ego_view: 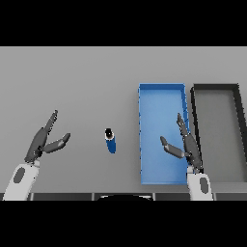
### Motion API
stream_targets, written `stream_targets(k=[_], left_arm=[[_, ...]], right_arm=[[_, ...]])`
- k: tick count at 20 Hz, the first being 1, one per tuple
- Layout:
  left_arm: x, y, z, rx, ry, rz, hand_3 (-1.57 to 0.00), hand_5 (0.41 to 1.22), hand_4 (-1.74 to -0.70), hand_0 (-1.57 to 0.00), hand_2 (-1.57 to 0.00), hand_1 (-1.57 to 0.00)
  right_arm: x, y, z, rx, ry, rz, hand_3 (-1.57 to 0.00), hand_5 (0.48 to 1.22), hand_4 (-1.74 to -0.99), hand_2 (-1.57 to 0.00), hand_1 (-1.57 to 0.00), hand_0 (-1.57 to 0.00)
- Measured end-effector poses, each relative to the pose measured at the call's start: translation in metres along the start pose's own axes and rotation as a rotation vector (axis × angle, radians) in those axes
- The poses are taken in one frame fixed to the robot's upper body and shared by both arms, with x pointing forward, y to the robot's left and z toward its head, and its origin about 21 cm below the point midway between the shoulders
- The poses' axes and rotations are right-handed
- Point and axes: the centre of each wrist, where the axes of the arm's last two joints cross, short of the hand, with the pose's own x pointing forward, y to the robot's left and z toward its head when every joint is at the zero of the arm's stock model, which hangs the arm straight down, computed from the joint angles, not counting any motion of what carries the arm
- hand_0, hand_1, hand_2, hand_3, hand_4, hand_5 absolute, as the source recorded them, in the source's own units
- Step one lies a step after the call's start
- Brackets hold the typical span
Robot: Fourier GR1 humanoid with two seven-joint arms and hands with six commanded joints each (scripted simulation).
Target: Pick up the blue pipe and place it into the blue bin.
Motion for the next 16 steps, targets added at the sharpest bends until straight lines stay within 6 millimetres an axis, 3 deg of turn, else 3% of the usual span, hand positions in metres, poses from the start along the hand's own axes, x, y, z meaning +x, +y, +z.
stream_targets(k=[4, 8, 10, 16], left_arm=[[0.007, 0.0, 0.002, -0.133, -0.03, 0.012, 0.0, 0.573, -1.02, 0.0, 0.0, 0.0], [0.02, -0.015, 0.0, -0.288, -0.005, -0.001, 0.0, 0.513, -1.05, 0.0, 0.0, 0.0], [0.024, -0.029, 0.006, -0.355, 0.013, 0.007, 0.0, 0.488, -1.08, 0.0, 0.0, 0.0], [0.029, -0.072, -0.003, -0.476, 0.003, -0.003, 0.0, 0.447, -1.11, 0.0, 0.0, 0.0]], right_arm=[[0.003, 0.0, 0.003, 0.007, -0.014, 0.012, 0.0, 0.589, -1.22, 0.0, 0.0, 0.0], [0.004, -0.003, -0.004, 0.023, -0.045, 0.017, 0.0, 0.606, -1.229, 0.0, 0.0, 0.0], [0.002, -0.003, -0.001, 0.025, -0.034, 0.013, 0.0, 0.606, -1.239, 0.0, 0.0, 0.0], [-0.002, -0.005, -0.002, 0.02, -0.04, 0.006, 0.0, 0.617, -1.263, 0.0, 0.0, 0.0]])
